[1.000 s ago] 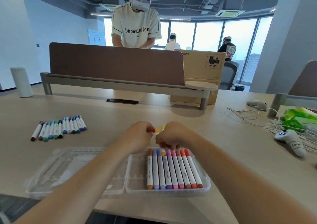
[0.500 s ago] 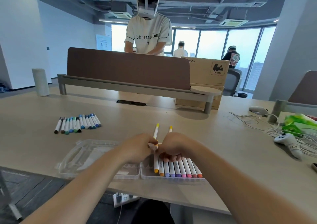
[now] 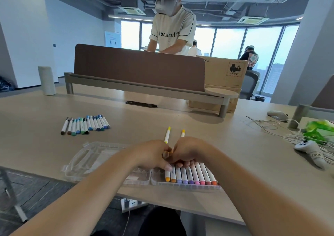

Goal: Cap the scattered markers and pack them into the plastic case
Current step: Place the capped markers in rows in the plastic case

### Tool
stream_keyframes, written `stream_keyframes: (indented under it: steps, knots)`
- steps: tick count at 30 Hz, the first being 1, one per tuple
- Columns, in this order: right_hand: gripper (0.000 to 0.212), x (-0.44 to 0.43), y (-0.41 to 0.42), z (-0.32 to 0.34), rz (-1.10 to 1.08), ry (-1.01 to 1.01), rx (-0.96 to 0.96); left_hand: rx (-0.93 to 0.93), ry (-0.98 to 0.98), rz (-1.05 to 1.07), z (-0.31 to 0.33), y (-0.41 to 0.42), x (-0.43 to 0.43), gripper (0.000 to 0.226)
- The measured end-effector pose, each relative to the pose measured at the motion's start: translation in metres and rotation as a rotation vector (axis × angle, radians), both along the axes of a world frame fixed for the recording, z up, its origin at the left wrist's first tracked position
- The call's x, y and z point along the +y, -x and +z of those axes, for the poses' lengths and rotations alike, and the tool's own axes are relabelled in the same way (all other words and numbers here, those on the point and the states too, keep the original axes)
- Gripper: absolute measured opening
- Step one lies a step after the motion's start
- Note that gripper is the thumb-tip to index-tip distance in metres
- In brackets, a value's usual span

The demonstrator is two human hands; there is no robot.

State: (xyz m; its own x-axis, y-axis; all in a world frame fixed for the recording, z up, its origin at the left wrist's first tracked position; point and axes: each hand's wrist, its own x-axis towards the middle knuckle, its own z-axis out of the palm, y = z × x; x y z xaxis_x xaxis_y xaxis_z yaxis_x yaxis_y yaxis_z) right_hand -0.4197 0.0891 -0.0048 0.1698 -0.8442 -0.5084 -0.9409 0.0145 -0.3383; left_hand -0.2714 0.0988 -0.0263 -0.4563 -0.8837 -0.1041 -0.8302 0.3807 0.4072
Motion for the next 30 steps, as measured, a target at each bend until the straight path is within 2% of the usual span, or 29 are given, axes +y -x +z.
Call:
stream_keyframes:
  steps: [9, 14, 17, 18, 22, 26, 30]
  knots:
    - [0.044, 0.001, -0.004, 0.004, 0.024, -0.003, 0.072, 0.005, 0.013, 0.02, -0.002, 0.005, 0.004, 0.052]
    - [0.042, 0.001, -0.003, 0.002, 0.026, 0.026, 0.051, -0.039, 0.02, 0.014, 0.001, 0.008, 0.003, 0.047]
    - [0.038, 0.001, 0.005, -0.005, -0.014, 0.045, -0.052, 0.006, 0.034, 0.036, 0.005, 0.007, -0.005, 0.067]
    - [0.035, -0.001, 0.01, -0.007, -0.041, 0.064, -0.114, 0.035, 0.04, 0.045, 0.008, 0.006, -0.009, 0.068]
    - [0.019, -0.01, 0.028, -0.008, -0.105, 0.204, -0.314, 0.121, 0.092, 0.094, 0.012, 0.012, -0.023, 0.051]
    - [0.028, -0.045, 0.036, -0.009, -0.132, 0.407, -0.076, 0.185, 0.119, 0.116, 0.011, 0.025, -0.042, 0.031]
    - [0.038, -0.079, 0.036, -0.009, -0.137, 0.421, 0.127, 0.273, 0.117, 0.161, 0.009, 0.034, -0.066, 0.025]
